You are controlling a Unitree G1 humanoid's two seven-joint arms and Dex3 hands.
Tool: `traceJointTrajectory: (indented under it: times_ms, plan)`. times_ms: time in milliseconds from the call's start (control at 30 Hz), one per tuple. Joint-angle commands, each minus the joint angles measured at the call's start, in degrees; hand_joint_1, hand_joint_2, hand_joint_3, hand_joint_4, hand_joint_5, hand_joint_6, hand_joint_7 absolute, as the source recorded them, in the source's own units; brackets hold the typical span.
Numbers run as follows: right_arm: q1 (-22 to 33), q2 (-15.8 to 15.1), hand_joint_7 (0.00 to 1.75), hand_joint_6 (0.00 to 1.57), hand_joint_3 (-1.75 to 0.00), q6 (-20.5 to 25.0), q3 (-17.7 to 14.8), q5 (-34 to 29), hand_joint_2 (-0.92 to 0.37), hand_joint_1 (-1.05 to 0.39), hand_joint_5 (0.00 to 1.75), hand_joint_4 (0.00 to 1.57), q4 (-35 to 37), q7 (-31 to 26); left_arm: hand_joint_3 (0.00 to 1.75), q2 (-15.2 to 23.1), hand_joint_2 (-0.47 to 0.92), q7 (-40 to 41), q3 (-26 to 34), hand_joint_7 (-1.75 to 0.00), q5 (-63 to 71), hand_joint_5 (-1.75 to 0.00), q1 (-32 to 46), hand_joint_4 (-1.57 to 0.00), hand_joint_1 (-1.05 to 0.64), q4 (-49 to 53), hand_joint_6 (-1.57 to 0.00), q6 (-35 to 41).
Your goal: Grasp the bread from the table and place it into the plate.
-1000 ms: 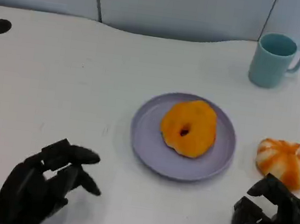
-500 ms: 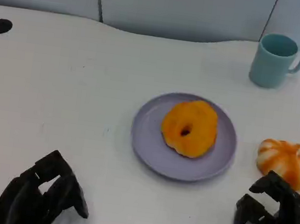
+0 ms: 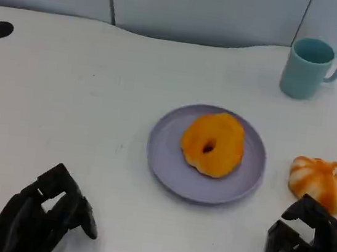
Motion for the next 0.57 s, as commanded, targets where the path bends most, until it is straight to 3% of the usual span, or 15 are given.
traceJointTrajectory:
  times_ms: [33, 567]
  plan:
    - [0.06, -1.19, 1.45, 0.59, -0.32, 0.01, 0.19, -1.37, -0.92, -0.63, 1.74, 0.67, -0.26, -2.01, 0.25, 0.51, 0.92, -1.08, 1.53, -1.70, 0.02, -1.75, -1.09, -0.76, -0.72, 2.00, -0.56, -0.52]
    - [-1.94, -1.62, 1.47, 0.57, -0.26, 0.25, -0.02, -1.73, -0.92, -0.65, 1.74, 0.68, 2.03, -2.36, 0.22, -0.52, 0.92, -2.07, 2.55, -1.64, 0.65, -1.75, -2.70, -0.74, -0.73, 5.57, -0.59, -2.08]
